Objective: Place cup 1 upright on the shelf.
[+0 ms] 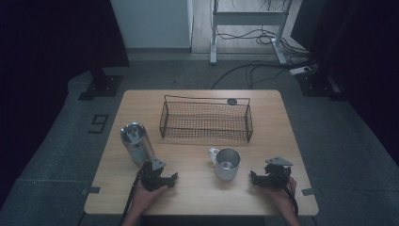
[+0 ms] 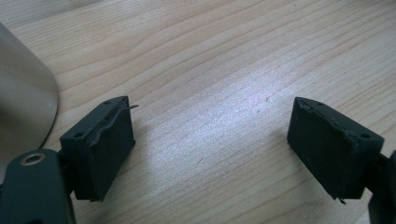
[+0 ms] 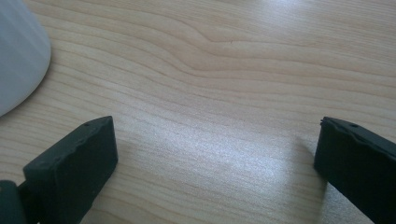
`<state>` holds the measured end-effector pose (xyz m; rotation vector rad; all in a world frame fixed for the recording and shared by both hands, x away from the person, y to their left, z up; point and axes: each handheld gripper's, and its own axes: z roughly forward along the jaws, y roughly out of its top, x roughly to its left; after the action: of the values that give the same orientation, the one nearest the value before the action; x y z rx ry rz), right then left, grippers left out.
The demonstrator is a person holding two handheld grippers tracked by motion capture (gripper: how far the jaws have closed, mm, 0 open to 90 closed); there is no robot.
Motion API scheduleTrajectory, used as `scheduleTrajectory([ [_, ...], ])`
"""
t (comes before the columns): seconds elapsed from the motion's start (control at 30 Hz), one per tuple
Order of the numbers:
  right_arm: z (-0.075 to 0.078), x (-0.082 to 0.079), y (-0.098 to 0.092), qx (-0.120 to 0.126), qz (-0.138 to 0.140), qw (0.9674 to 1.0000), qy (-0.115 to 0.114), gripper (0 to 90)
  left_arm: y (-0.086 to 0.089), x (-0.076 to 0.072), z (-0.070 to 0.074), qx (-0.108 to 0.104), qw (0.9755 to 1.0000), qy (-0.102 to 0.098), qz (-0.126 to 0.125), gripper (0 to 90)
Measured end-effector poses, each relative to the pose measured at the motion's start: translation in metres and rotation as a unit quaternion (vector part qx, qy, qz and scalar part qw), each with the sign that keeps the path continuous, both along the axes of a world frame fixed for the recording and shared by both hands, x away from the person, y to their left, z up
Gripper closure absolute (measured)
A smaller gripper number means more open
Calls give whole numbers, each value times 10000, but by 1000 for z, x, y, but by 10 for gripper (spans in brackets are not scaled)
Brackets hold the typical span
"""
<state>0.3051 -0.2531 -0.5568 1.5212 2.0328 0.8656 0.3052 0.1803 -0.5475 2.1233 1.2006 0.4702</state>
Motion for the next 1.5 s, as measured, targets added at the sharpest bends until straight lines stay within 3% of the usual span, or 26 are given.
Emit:
scheduleTrajectory([
  [0.83, 0, 1, 0, -2, 38, 10000, -21, 4, 0, -3, 0, -18, 10000, -11, 96, 167],
  [1.17, 0, 1, 0, 6, 55, 10000, -27, 11, 4, -6, 1, -130, 9999, 7, 91, 178],
  [1.5, 0, 1, 0, 12, 53, 10000, -31, 15, 5, -12, 9, -141, 9998, -113, 14, 174],
])
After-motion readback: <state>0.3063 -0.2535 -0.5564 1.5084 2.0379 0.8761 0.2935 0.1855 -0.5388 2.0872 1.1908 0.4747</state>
